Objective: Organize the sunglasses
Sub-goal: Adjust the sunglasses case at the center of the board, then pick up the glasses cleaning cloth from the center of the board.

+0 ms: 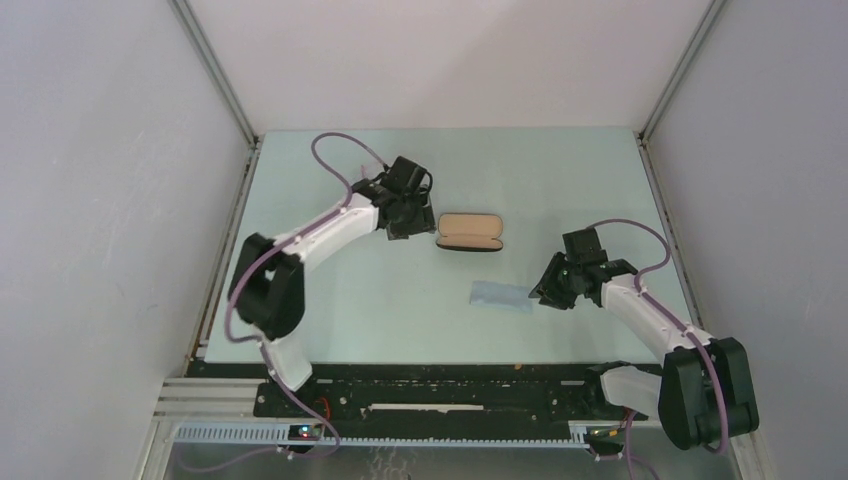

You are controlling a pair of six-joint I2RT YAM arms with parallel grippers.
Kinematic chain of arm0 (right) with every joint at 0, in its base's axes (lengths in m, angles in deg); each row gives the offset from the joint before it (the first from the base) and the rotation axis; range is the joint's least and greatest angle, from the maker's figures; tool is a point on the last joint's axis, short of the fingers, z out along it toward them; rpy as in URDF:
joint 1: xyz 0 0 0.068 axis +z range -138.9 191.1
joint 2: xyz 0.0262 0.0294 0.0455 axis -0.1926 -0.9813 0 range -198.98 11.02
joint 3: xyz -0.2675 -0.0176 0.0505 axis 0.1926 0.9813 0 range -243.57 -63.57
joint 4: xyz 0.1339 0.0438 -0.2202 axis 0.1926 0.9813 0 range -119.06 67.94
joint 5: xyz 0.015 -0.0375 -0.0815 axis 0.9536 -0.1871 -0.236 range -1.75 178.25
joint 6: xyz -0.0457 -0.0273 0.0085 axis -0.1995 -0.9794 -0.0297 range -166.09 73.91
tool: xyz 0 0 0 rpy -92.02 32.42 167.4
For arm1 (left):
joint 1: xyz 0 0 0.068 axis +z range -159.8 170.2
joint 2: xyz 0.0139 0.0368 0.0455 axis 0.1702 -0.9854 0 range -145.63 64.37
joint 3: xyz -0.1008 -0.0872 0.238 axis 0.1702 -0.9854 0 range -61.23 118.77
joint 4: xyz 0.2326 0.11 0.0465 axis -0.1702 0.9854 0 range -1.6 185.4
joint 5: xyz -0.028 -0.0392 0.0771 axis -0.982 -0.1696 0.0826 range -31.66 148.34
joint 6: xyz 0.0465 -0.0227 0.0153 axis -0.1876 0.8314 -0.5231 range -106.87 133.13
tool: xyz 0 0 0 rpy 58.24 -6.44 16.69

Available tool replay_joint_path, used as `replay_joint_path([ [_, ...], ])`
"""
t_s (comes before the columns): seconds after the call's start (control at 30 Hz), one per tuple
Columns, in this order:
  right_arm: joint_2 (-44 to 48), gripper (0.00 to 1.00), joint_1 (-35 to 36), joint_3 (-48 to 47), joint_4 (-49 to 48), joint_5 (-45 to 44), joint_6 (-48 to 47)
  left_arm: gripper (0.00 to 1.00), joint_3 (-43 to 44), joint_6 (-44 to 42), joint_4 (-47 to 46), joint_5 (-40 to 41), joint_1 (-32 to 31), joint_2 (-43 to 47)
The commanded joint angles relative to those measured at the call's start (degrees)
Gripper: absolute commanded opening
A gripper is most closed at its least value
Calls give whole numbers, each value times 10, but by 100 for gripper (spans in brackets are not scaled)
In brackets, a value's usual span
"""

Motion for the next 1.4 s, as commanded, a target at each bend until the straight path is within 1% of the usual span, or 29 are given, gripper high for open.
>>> replay_joint_path([
  [0.0,19,41,2,-1,-2,-17,-22,69,-72,-32,-53,29,-63,104],
  [0.07,15,42,0,2,-9,-12,-27,72,-105,-29,-88,-33,-82,110],
  [0.1,11,42,-1,3,-13,-6,-29,75,-124,-26,-105,-77,-92,107],
  [0.13,6,42,-1,4,-18,1,-29,77,-129,-29,-118,-109,-103,98],
  [0.23,-4,42,-3,10,-34,14,-30,78,-129,-27,-132,-143,-135,68],
  [0.33,-12,41,-3,17,-55,23,-31,77,-130,-6,-159,-164,-147,41],
  [0.63,-41,41,2,18,-73,25,-55,64,-122,20,-177,-175,-158,-47],
  [0.73,-39,41,2,20,-73,25,-53,63,-129,26,-167,-165,-160,-57],
  [0.9,-41,40,4,22,-75,25,-51,63,-123,21,-167,-177,-165,-79],
  [1.2,-50,39,4,25,-72,13,-51,54,-111,25,-177,-205,-168,-96],
  [1.37,-68,38,7,26,-72,2,-53,50,-120,32,-195,-216,-167,-98],
])
